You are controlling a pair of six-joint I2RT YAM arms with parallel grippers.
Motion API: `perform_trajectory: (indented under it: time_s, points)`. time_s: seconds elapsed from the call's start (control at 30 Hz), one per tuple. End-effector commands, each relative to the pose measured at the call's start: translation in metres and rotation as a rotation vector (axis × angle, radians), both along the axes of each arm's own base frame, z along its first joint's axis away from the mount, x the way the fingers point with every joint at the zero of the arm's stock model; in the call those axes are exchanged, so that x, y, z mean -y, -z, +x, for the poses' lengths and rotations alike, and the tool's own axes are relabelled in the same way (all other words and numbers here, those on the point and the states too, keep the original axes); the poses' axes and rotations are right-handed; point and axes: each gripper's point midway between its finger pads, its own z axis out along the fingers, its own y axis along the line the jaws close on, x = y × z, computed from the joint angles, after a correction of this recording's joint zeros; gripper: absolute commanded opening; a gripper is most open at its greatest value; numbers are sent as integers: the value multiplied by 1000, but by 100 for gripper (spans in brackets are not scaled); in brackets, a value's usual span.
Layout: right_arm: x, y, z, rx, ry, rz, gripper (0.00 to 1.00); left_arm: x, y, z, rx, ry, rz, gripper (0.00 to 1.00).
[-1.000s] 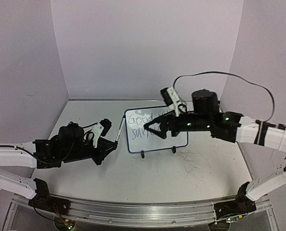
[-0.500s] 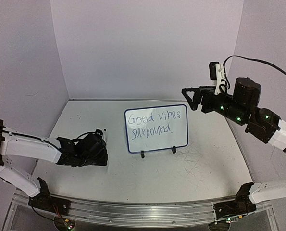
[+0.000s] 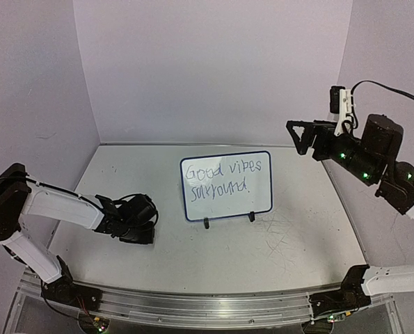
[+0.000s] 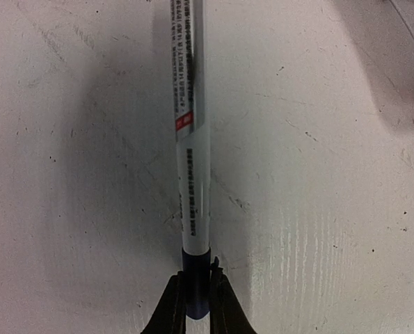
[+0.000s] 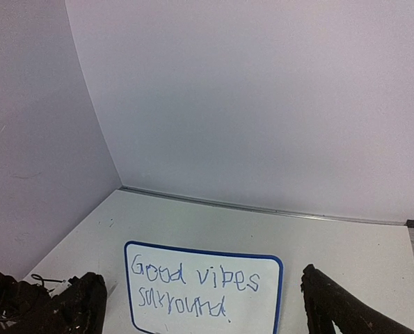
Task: Write a sentence on the whiteboard
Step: Put down the whiteboard marker at the center of the board, then reset both arms
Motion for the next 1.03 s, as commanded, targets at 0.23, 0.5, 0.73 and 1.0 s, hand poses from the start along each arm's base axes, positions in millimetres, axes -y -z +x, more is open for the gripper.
perform_trajectory:
  time_s: [0.23, 0.5, 0.73, 1.0]
  points:
    - [42, -49, -16, 79, 113, 27, 98, -7, -101, 26, 212, 3, -63, 48]
    - [75, -84, -33, 144, 190, 40, 98, -14, -282, 54, 574, 60, -122, 86]
    - [100, -134, -56, 248, 203, 93, 98, -29, -485, 32, 1082, 189, -255, 99]
    - [119, -150, -69, 317, 237, 192, 98, -46, -555, 2, 1289, 223, -342, 100]
